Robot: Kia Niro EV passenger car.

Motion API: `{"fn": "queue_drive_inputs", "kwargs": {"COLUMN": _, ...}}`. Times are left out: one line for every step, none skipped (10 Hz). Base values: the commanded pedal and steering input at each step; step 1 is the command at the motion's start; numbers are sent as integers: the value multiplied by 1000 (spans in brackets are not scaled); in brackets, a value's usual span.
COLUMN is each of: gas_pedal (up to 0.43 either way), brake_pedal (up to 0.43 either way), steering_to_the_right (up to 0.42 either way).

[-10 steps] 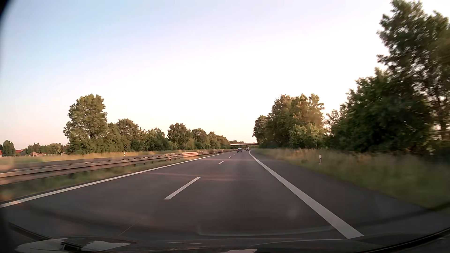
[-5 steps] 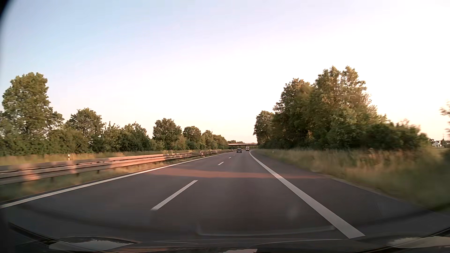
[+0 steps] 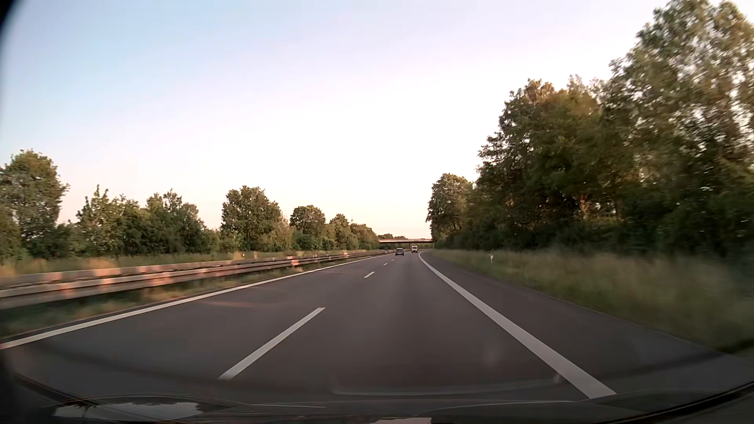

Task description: Follow the waypoints while adhering to traffic rules and regulations

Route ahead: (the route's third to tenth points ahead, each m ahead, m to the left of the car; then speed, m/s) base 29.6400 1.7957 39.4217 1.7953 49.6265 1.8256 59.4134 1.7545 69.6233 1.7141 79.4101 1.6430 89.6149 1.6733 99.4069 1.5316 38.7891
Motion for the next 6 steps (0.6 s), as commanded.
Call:
{"fn": "queue_drive_inputs", "kwargs": {"gas_pedal": 421, "brake_pedal": 18, "steering_to_the_right": 1}}
{"fn": "queue_drive_inputs", "kwargs": {"gas_pedal": 421, "brake_pedal": 18, "steering_to_the_right": 2}}
{"fn": "queue_drive_inputs", "kwargs": {"gas_pedal": 421, "brake_pedal": 18, "steering_to_the_right": 2}}
{"fn": "queue_drive_inputs", "kwargs": {"gas_pedal": 421, "brake_pedal": 18, "steering_to_the_right": 2}}
{"fn": "queue_drive_inputs", "kwargs": {"gas_pedal": 421, "brake_pedal": 18, "steering_to_the_right": 1}}
{"fn": "queue_drive_inputs", "kwargs": {"gas_pedal": 421, "brake_pedal": 18, "steering_to_the_right": 1}}
